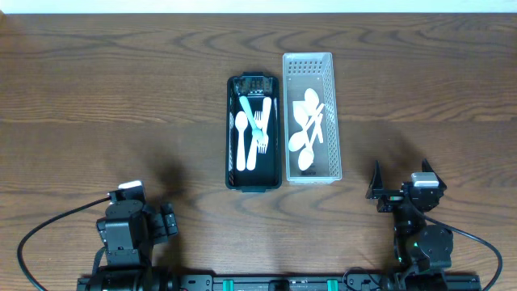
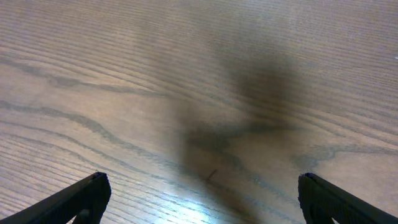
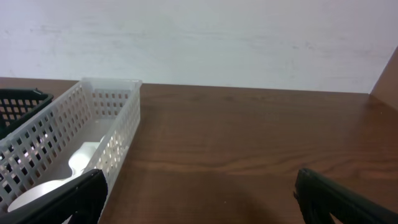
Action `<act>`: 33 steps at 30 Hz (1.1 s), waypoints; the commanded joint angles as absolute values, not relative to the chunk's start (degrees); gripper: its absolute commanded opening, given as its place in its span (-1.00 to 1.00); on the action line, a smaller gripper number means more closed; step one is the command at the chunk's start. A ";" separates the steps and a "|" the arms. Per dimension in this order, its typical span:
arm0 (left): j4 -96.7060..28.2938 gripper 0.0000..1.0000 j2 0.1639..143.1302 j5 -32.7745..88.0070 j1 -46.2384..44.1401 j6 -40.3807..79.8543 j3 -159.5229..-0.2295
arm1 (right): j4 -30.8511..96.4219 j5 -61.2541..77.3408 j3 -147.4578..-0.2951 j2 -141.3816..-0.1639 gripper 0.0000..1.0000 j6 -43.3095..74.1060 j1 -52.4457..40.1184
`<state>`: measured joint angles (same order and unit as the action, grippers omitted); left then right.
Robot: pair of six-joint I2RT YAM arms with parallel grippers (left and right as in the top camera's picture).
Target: Pack container
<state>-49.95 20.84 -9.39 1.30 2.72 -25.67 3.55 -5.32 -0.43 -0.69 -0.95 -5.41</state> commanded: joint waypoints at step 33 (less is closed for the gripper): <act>4.10 0.96 0.10 -4.84 -3.62 -6.46 -0.23 | 3.88 -4.64 -0.32 -0.32 0.99 -2.00 -4.95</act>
<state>6.48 0.58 -5.91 -3.44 -3.97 -0.34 3.62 -4.89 -0.43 -0.69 -1.15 -5.41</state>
